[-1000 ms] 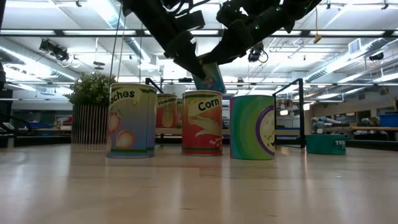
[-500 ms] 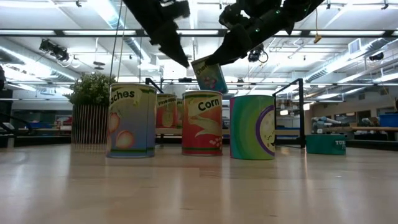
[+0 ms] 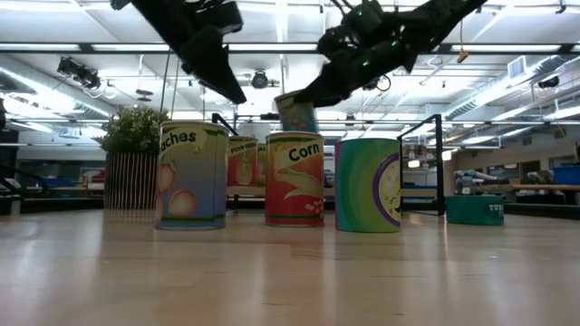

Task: Pick and place cans onto a shelf
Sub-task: Put the canned cherries on the shelf

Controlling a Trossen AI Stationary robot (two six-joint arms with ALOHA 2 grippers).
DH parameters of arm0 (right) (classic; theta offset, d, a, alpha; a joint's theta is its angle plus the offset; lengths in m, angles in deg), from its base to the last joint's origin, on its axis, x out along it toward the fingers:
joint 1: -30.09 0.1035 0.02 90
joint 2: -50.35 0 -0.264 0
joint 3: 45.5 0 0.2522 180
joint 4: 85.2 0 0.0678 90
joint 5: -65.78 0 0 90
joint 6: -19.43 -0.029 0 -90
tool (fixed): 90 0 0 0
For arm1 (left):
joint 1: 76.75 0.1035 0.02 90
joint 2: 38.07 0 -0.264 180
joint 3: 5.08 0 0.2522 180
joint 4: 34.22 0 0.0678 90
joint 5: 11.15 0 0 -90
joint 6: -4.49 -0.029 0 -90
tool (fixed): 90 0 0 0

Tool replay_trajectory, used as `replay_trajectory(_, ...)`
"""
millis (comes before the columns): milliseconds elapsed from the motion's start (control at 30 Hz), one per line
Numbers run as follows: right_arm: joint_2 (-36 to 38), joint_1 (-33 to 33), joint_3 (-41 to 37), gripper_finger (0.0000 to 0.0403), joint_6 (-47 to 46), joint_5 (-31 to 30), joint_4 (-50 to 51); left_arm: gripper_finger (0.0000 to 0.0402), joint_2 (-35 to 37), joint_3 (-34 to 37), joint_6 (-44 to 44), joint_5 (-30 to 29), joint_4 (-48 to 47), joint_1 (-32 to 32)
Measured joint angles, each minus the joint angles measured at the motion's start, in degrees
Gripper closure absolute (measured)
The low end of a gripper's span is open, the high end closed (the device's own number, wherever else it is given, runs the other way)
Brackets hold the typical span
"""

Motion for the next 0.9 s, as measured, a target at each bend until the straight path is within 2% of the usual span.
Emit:
replay_trajectory(233, -5.74, -1.6, 0.05, 0.0079, -0.67, 0.43, -5.12, 0.0014, 7.19, 8.35, 1.27, 3.1, 11.17, -1.5)
replay_trajectory(533, -10.46, -4.33, 2.84, 0.0079, -2.01, 5.93, -9.65, 0.0014, 18.8, 23.7, 0.21, 5.86, 36.8, -4.02)
replay_trajectory(667, -13.19, -5.67, 3.12, 0.0079, -3.75, 10.36, -12.65, 0.0014, 21.83, 29.25, 0.47, 6.75, 48.07, -5.33)
replay_trajectory(900, -15.63, -7.2, 3.65, 0.0079, -4.42, 11.78, -14.66, 0.0014, 23.9, 35.91, 1.55, 7.98, 61.16, -7.96)
